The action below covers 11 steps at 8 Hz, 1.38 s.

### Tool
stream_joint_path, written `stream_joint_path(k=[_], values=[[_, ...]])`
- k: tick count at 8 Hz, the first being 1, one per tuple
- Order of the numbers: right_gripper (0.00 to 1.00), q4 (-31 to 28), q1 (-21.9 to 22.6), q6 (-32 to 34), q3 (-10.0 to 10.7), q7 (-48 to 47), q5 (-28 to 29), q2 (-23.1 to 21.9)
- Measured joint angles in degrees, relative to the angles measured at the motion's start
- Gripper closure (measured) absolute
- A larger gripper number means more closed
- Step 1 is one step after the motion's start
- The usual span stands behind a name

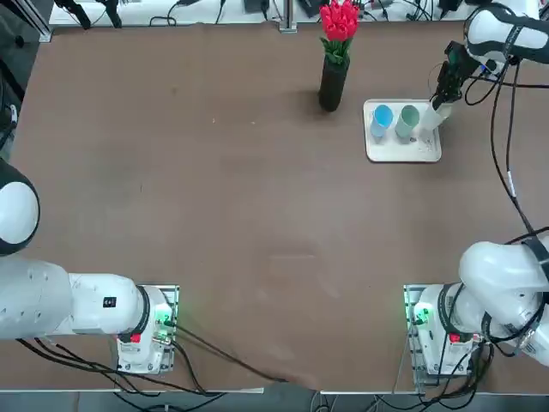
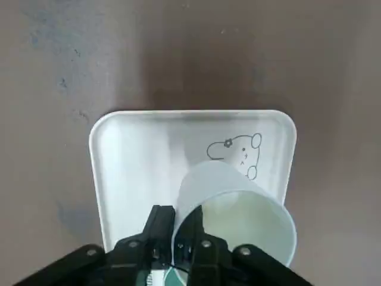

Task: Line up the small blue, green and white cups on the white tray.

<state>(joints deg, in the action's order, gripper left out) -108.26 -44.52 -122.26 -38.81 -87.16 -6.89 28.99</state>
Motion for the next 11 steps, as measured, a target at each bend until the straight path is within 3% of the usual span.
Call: stream_joint_path(k=[11], values=[[0.97,-4.5,0.0,-10.4,1.4,-0.1,-0.4,1.9]])
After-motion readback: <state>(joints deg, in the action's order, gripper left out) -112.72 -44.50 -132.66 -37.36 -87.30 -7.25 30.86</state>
